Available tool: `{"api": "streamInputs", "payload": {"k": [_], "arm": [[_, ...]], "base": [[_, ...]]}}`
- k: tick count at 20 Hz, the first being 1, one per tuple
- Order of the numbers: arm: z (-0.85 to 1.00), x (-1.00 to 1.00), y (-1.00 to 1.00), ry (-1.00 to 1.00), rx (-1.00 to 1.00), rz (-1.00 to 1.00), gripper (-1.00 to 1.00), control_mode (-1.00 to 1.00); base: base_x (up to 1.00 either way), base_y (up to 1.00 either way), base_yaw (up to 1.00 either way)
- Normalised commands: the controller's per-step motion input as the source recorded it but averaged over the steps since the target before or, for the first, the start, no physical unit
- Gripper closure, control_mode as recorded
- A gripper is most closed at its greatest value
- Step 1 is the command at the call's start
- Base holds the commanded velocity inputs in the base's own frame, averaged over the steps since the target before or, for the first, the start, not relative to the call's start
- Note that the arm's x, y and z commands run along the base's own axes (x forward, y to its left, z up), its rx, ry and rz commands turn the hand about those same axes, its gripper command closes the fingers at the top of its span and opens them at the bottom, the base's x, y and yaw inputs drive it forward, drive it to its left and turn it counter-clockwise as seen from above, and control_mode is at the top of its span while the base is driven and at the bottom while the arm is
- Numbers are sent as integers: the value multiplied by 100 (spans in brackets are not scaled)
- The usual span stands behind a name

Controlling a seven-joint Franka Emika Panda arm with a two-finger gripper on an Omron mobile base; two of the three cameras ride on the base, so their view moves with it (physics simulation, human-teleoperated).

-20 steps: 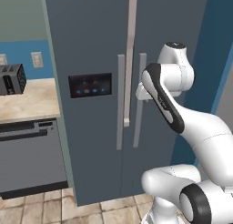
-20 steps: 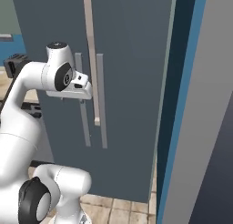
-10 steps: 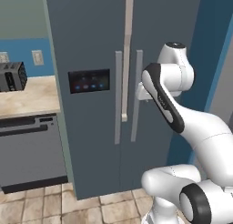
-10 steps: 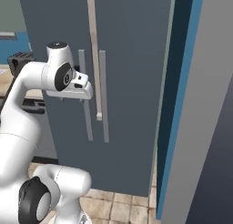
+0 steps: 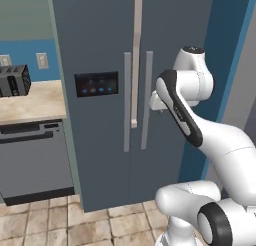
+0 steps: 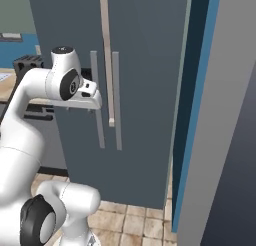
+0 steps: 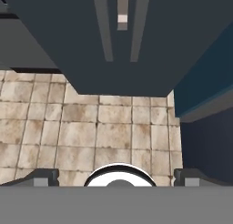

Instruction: Take the lemon wedge from the fridge and place it on the plate with fish on the dining counter.

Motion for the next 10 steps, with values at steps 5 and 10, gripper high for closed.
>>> {"api": "streamInputs", "payload": {"k": [5,10], "arm": [[0,-9,0,0,0,0,-100,-100],[0,-13,0,-1,0,0,-100,-100]], "base": [[-17,0,0],[0,0,0]]}}
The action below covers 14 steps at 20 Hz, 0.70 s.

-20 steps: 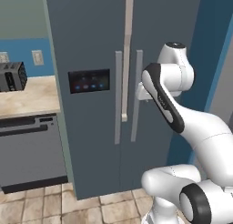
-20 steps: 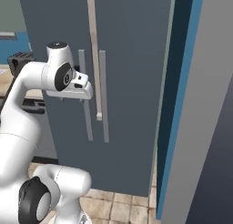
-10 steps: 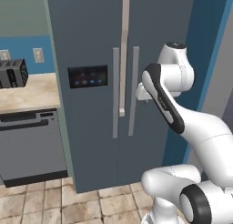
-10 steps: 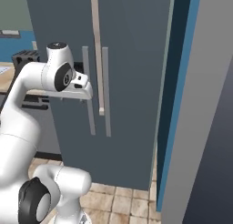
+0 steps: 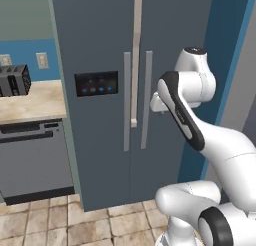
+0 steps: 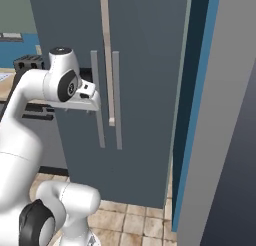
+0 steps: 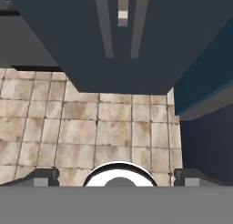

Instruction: Take the lemon wedge from the fridge and place it on the plate with fish on the dining counter.

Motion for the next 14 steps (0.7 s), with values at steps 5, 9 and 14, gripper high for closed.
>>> {"api": "streamInputs", "payload": {"k": [5,9,14], "arm": [[3,-1,1,-10,1,-1,-100,-100],[31,8,11,-33,0,-4,-100,-100],[24,62,33,-35,5,-2,-100,-100]], "base": [[0,0,0],[0,0,0],[0,0,0]]}}
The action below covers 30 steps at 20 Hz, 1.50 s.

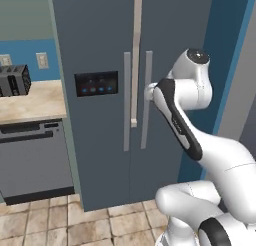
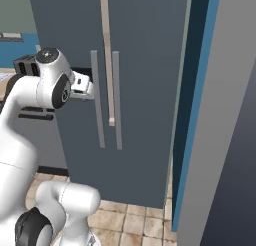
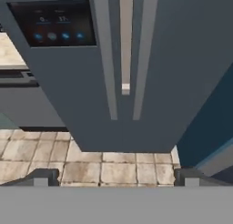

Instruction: Take the lemon wedge from the fridge and place it on the plate with fish on the dining counter.

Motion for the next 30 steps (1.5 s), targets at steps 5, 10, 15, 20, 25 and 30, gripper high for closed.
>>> {"api": "streamInputs", "payload": {"k": [5,10,15,20,25,30], "arm": [[0,89,61,-26,6,-4,-100,-100],[0,92,20,-4,1,-9,-100,-100],[0,82,0,8,0,-3,-100,-100],[-7,43,-20,8,0,3,-100,-100],[-26,20,0,4,-3,7,-100,-100],[-50,15,1,0,-7,6,-100,-100]], "base": [[0,0,0],[0,0,0],[0,0,0],[0,0,0],[0,0,0],[0,0,0]]}}
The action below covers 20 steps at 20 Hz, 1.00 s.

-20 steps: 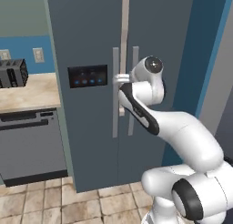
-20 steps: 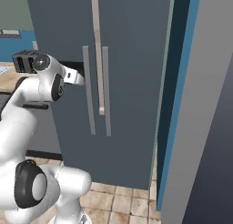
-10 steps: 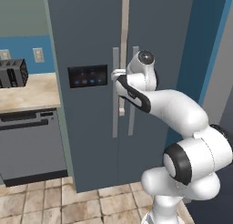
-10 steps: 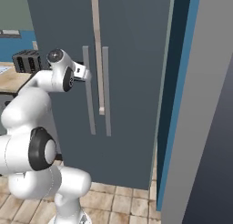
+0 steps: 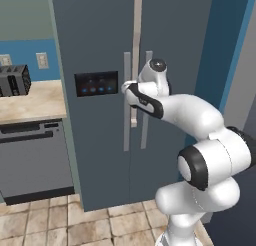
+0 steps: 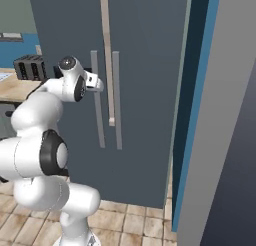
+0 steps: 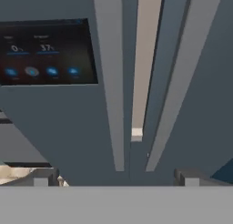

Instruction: Take the lemon wedge from the fridge and place it on the plate with fish on the dining counter.

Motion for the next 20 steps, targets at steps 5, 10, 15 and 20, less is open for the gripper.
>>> {"api": "streamInputs", "payload": {"k": [5,10,15,20], "arm": [[-34,18,0,0,-3,4,-100,-100],[-19,34,0,0,-1,1,-100,-100],[-9,46,1,0,0,0,-100,-100],[-9,57,17,0,0,0,-100,-100]], "base": [[0,0,0],[0,0,0],[0,0,0],[0,0,0]]}}
